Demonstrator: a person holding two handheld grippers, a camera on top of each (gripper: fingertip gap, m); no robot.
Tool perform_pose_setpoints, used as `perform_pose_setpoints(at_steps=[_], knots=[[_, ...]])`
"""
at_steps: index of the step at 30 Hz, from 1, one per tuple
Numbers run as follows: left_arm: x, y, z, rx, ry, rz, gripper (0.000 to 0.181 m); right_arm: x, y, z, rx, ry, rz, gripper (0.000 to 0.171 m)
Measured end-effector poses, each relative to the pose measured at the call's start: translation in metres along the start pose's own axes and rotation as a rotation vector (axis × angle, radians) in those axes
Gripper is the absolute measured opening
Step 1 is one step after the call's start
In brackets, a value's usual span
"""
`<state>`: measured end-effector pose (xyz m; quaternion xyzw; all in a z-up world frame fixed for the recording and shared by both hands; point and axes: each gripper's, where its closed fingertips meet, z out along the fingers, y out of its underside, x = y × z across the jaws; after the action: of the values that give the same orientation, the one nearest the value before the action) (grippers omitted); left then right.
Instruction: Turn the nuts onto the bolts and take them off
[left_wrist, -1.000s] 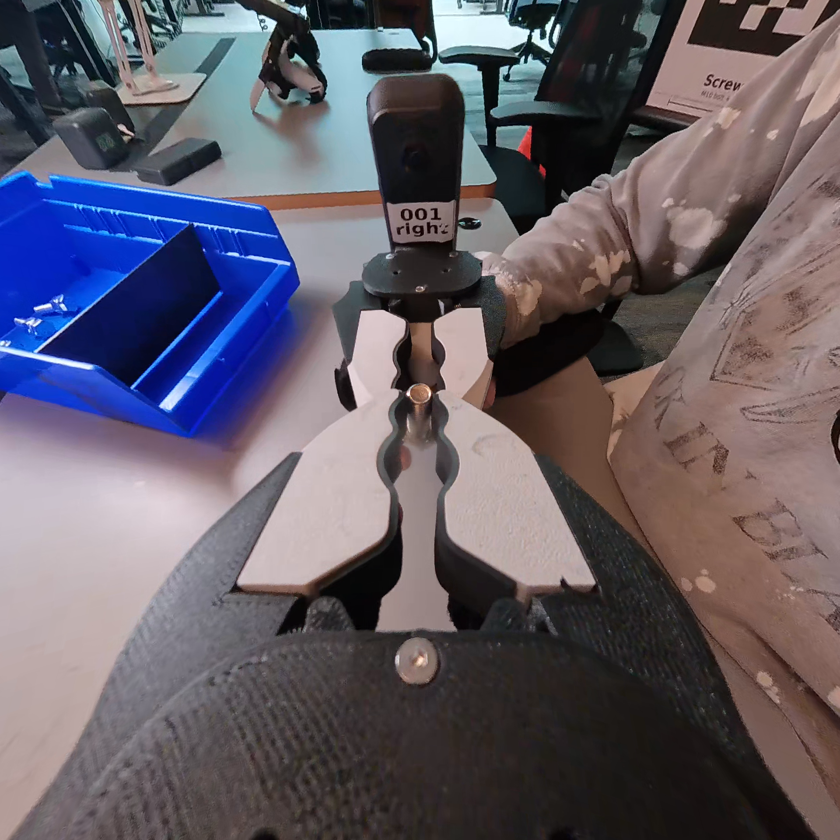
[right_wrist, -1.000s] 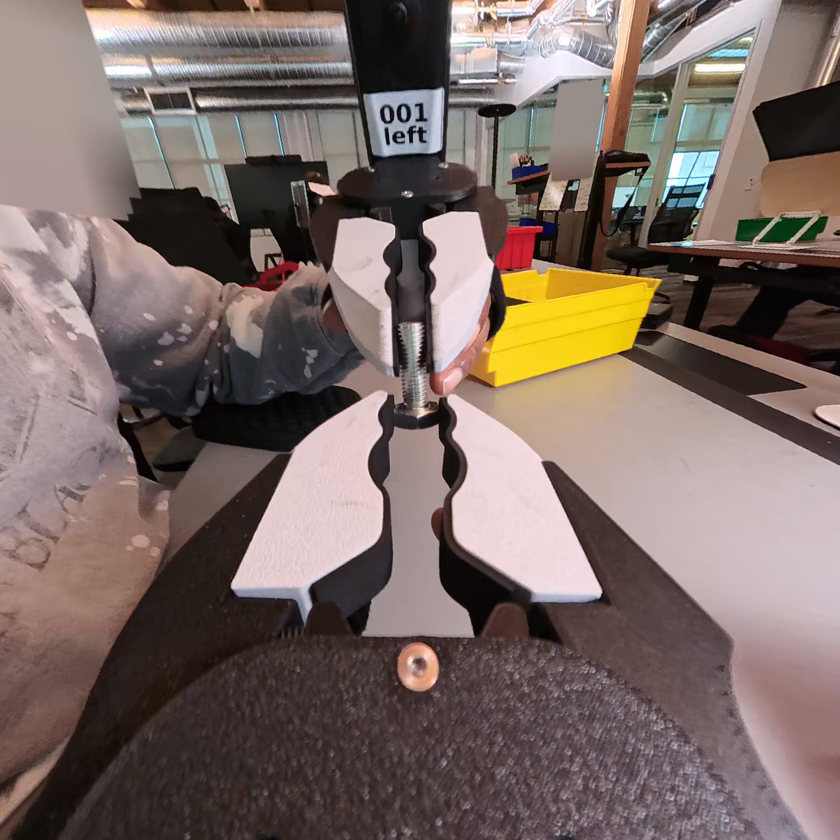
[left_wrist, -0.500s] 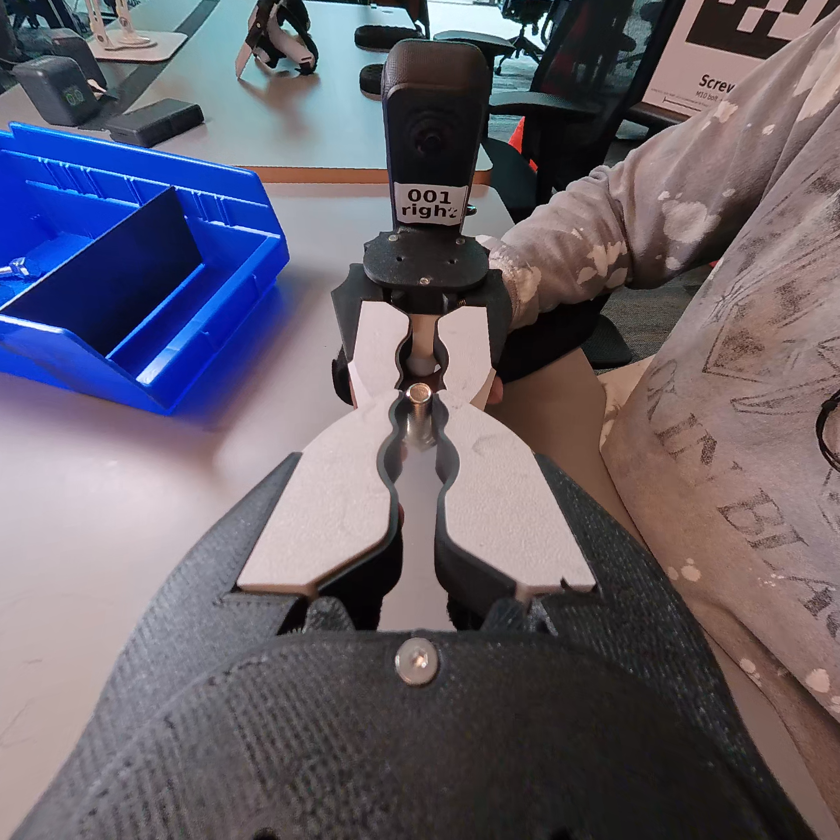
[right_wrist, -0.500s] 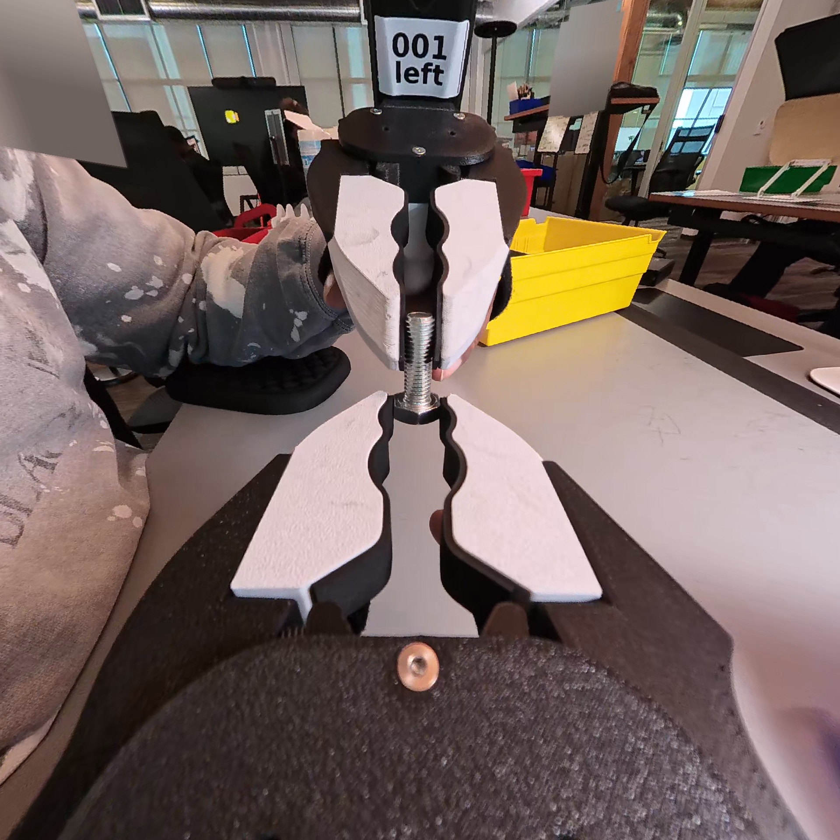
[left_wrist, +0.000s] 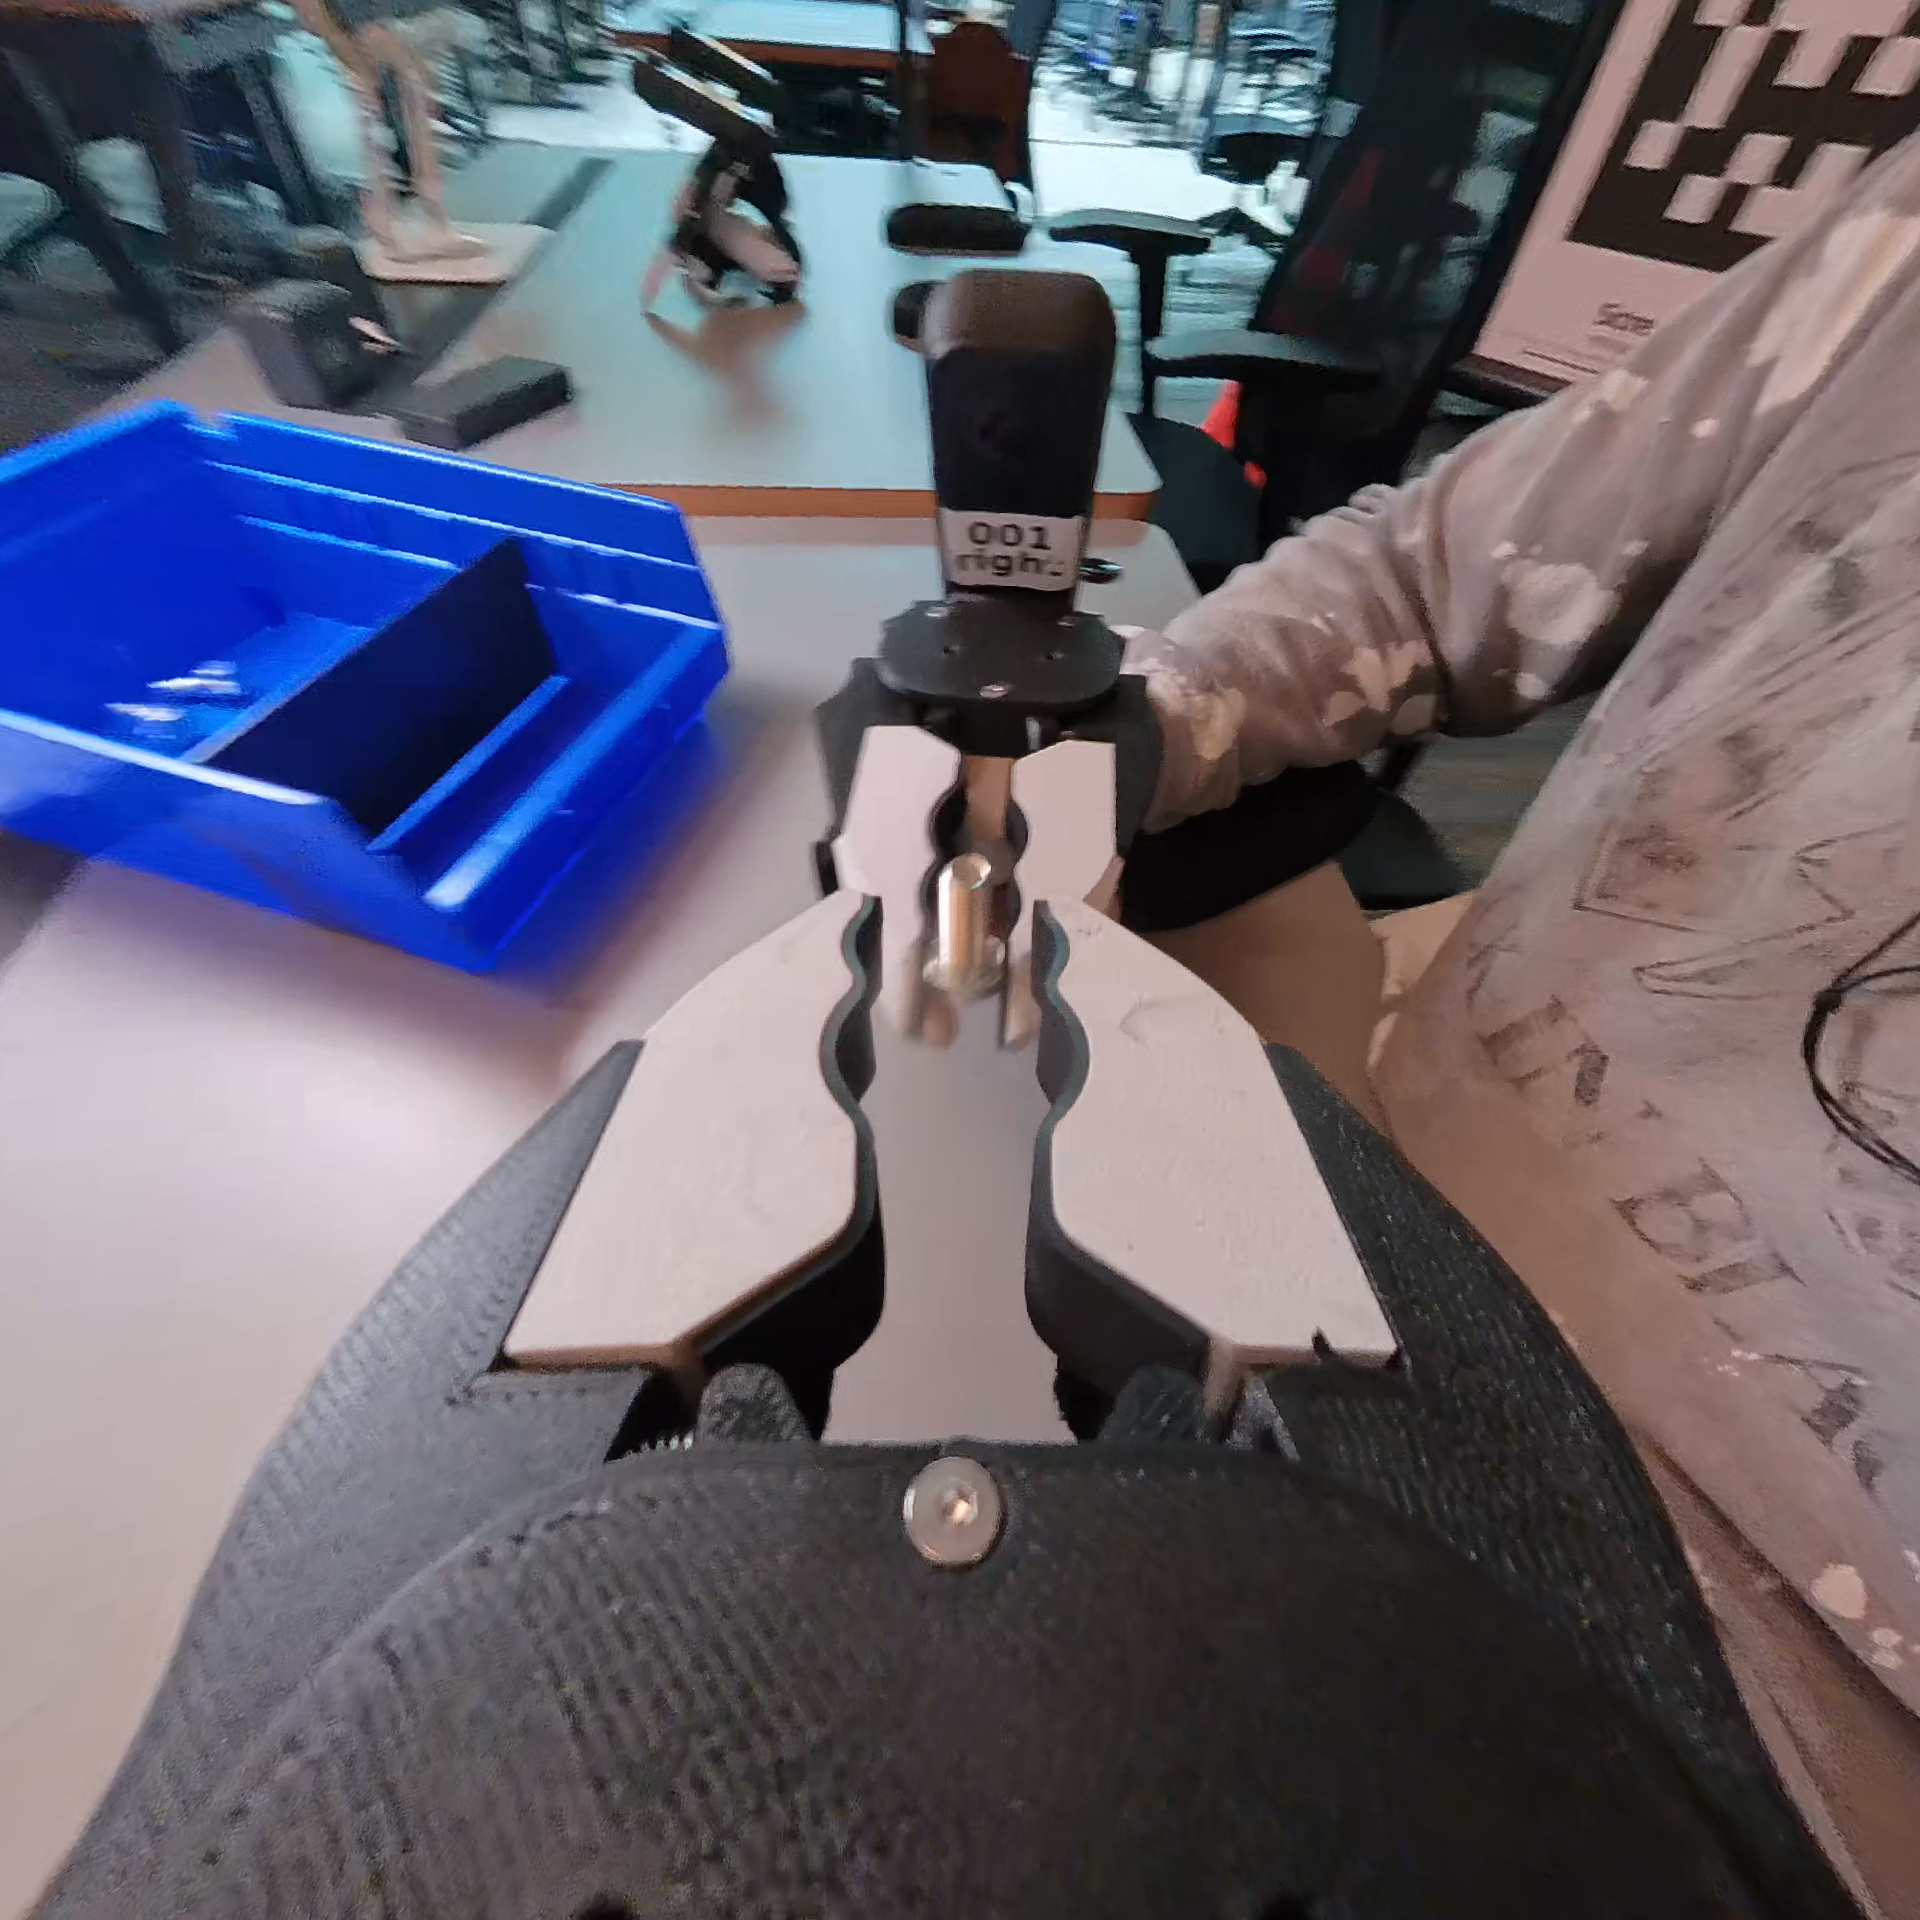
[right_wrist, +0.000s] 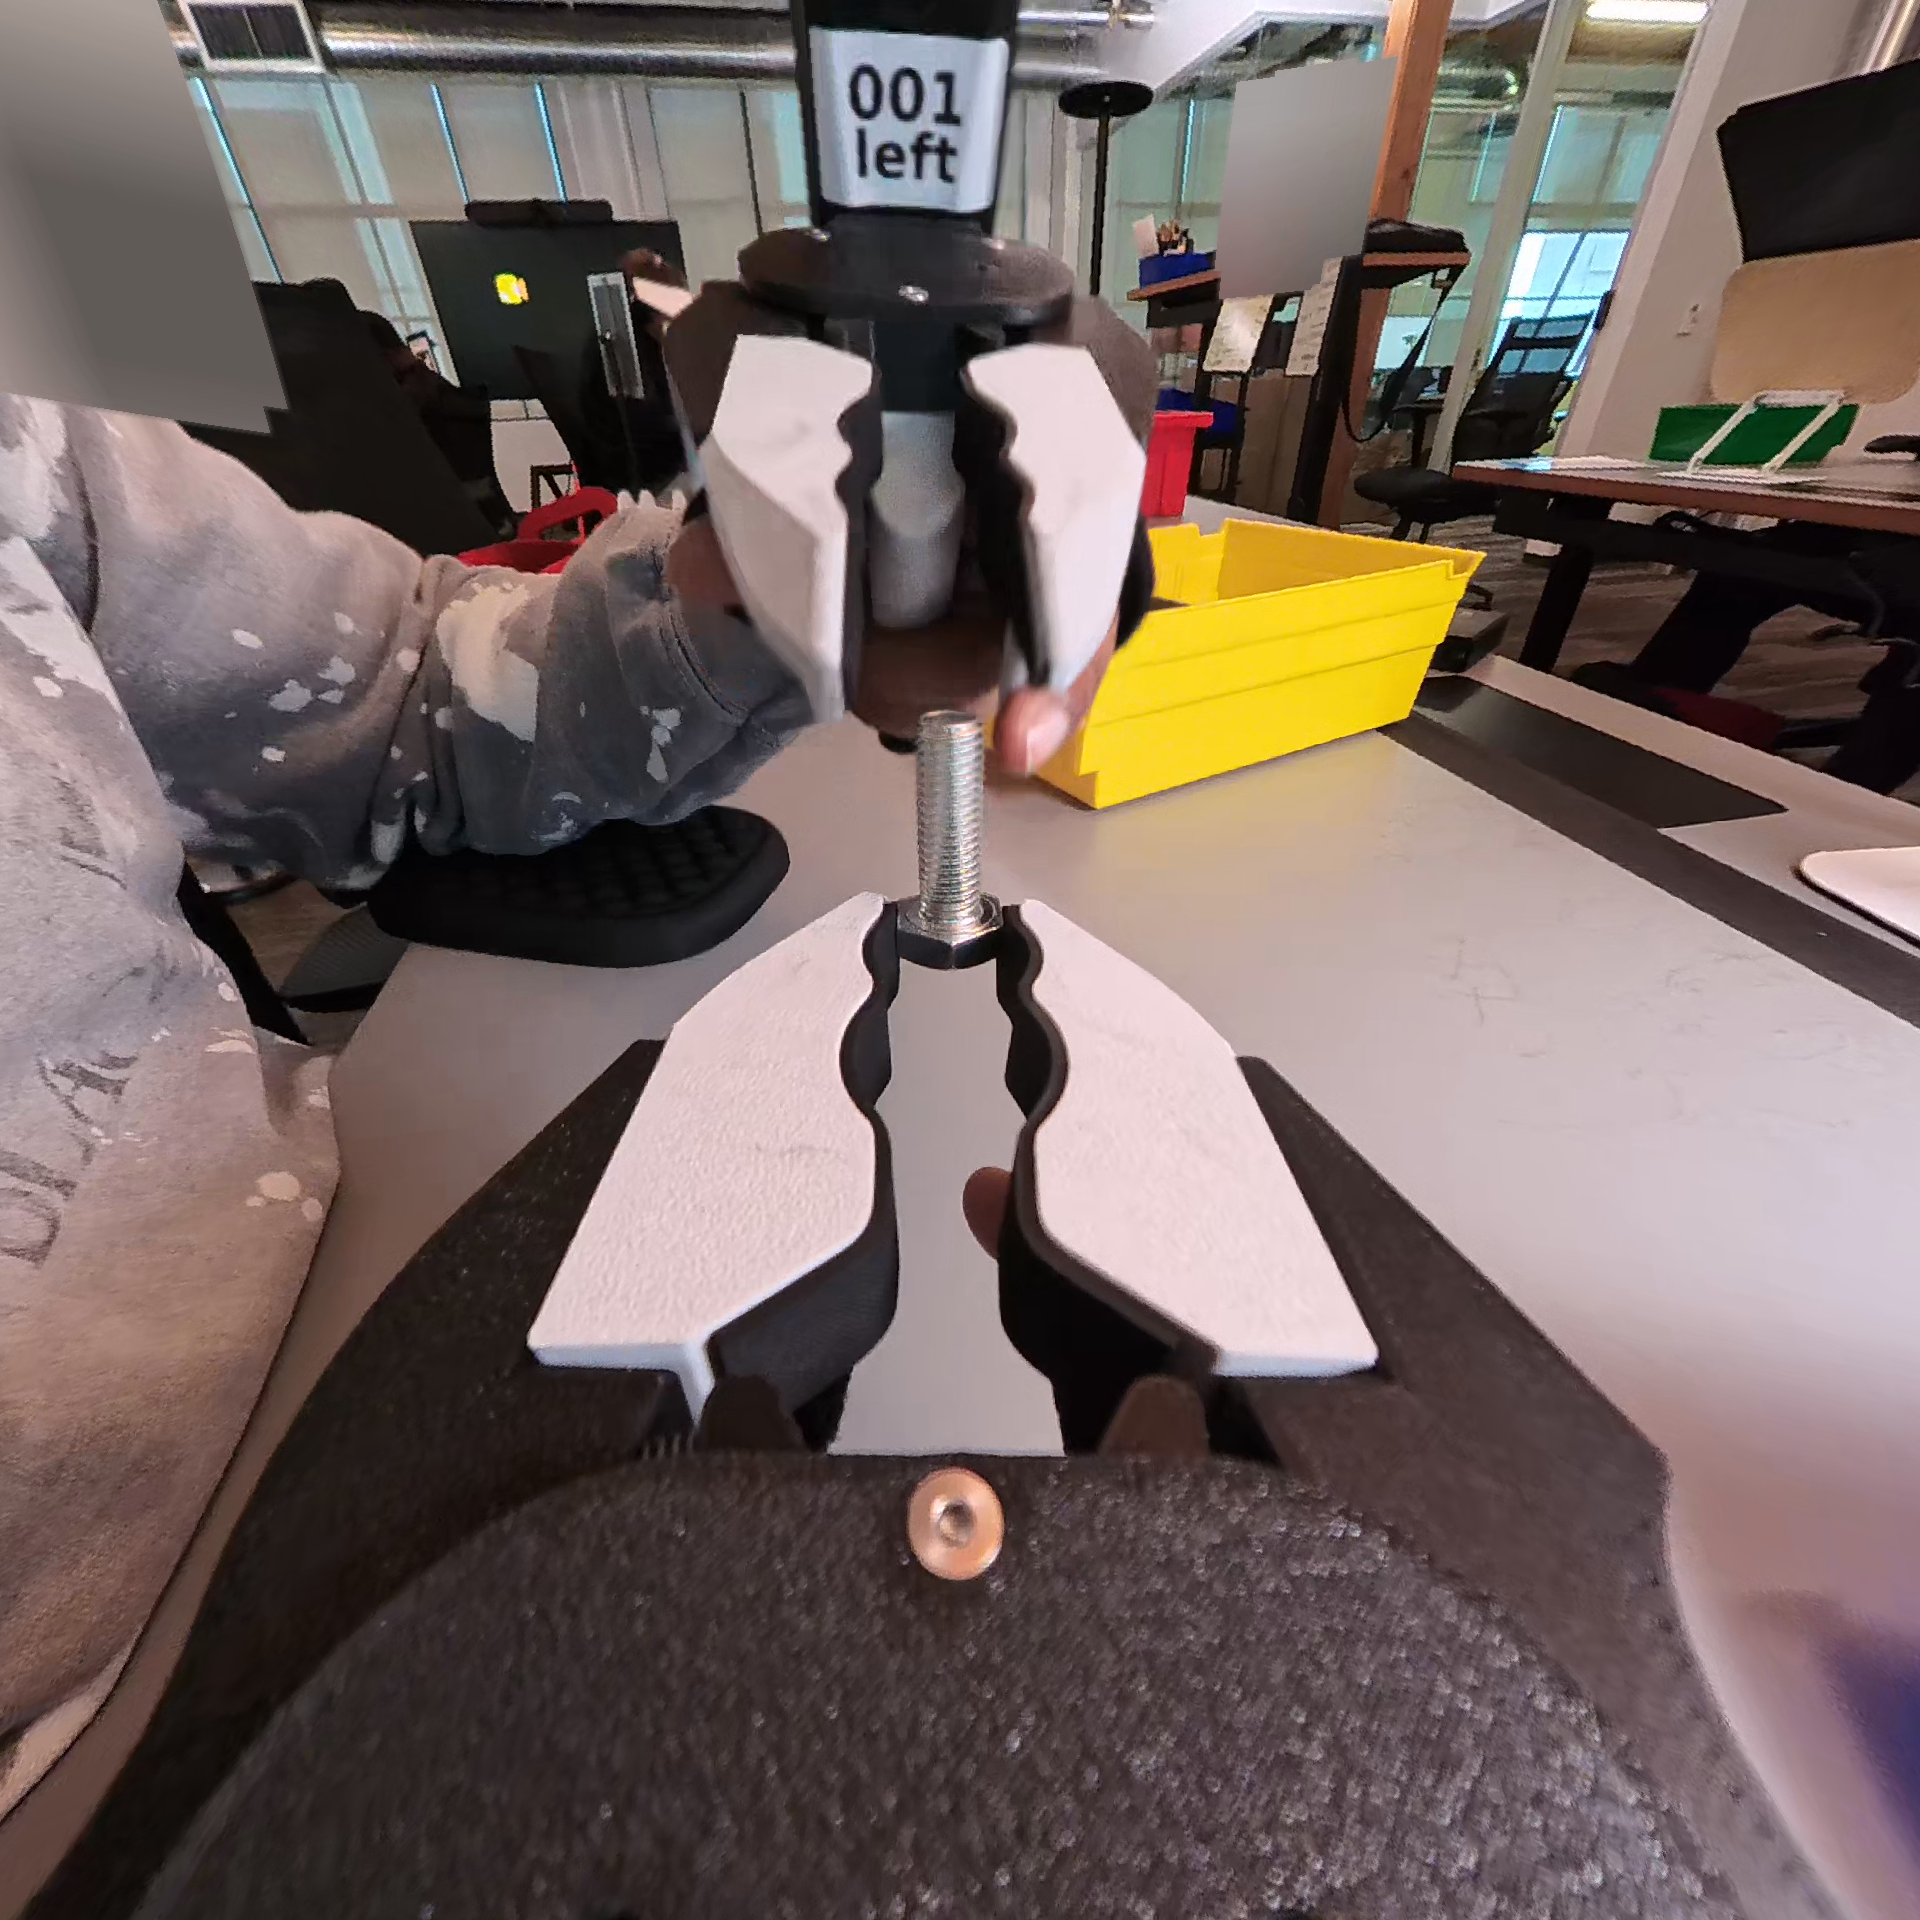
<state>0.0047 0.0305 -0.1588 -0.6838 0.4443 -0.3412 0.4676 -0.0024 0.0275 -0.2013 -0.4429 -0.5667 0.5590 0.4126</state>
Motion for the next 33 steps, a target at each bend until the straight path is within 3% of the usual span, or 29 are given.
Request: perform_pose_setpoints(at_steps=[3, 6, 8, 11, 13, 17, 21, 29, 33], knots=[[-0.029, -0.011, -0.052, 0.023, -0.209, 0.006, 0.03, 0.006, -0.007, -0.008, 0.022, 0.028, 0.002, 0.018], [-0.075, -0.006, -0.136, -0.011, -0.496, -0.101, 0.029, 0.013, -0.012, -0.017, 0.035, 0.06, 0.003, 0.018], [-0.11, 0.02, -0.2, -0.138, -0.728, -0.224, 0.027, 0.016, -0.012, -0.019, 0.034, 0.071, 0.007, 0.018], [-0.143, 0.094, -0.296, -0.433, -1.04, -0.505, 0.027, 0.015, -0.011, -0.018, 0.023, 0.068, 0.007, 0.018], [-0.148, 0.139, -0.328, -0.497, -1.12, -0.7, 0.027, 0.012, -0.01, -0.016, 0.012, 0.064, 0.005, 0.018], [-0.158, 0.207, -0.361, -0.474, -1.324, -0.927, 0.026, 0.009, -0.009, -0.014, 0.001, 0.071, 0.009, 0.018], [-0.161, 0.249, -0.371, -0.479, -1.486, -1.061, 0.03, 0.008, -0.007, -0.014, 0.007, 0.07, 0.058, 0.018], [-0.153, 0.291, -0.385, -0.583, -1.689, -1.316, 0.03, -0.005, -0.003, -0.007, -0.006, 0.027, 0.096, 0.018], [-0.157, 0.294, -0.392, -0.5, -1.724, -1.404, 0.031, -0.007, -0.006, -0.009, -0.007, 0.015, 0.096, 0.018]])
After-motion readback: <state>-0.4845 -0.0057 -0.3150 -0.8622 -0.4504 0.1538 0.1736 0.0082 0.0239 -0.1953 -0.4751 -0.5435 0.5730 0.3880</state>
